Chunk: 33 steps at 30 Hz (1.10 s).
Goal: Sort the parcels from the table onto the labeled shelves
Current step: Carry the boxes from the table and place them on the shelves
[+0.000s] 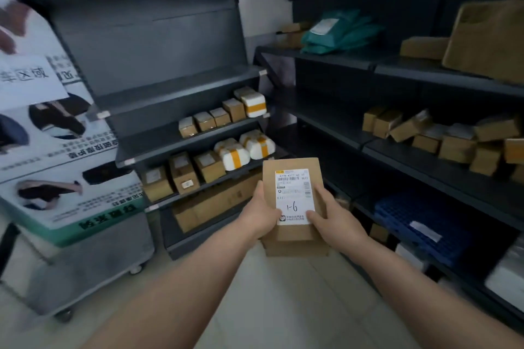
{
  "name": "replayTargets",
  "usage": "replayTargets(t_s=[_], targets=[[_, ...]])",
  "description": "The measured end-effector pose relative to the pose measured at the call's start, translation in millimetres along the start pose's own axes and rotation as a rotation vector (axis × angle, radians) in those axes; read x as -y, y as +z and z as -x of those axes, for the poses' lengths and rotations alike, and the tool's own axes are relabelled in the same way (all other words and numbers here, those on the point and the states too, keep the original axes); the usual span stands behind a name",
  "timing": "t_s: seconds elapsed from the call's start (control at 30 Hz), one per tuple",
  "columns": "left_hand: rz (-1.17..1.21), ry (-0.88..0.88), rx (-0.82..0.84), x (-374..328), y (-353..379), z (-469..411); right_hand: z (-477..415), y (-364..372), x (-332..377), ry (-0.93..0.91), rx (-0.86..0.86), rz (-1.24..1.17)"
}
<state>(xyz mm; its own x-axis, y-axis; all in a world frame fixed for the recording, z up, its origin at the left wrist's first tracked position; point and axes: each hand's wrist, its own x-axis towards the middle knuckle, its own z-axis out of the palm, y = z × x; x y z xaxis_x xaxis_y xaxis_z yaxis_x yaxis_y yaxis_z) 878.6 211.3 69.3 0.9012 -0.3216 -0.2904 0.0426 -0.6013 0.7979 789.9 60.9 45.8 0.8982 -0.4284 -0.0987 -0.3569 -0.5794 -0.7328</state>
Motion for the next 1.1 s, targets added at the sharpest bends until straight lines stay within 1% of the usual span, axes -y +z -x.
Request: replayTargets(t_s=[0.3,0.53,0.67,0.83,0.93,1.1], targets=[[0.072,-0.086,-0.139,7.9,-66.5,-82.9,-118.4,45.5,55.4,-0.105,0.129,0.010],[0.080,-0.149,-0.302,-11.7,-125.4,-165.0,-233.4,69.0,116.9,-0.256,0.218,-0.021],[0.071,-0.193,-0.420,-21.5,-163.7,-193.9,-288.2,84.4,158.0,-0.353,0.286,-0.031],[0.151,-0.231,-0.535,-16.7,-206.5,-213.2,-329.0,113.7,206.4,-0.482,0.381,-0.039],[0.138,-0.232,-0.586,-10.1,-235.8,-223.8,-345.3,130.4,235.2,-0.538,0.433,-0.077],[0.136,-0.237,-0.658,3.3,-291.4,-242.8,-370.6,160.2,291.2,-0.618,0.450,-0.075]])
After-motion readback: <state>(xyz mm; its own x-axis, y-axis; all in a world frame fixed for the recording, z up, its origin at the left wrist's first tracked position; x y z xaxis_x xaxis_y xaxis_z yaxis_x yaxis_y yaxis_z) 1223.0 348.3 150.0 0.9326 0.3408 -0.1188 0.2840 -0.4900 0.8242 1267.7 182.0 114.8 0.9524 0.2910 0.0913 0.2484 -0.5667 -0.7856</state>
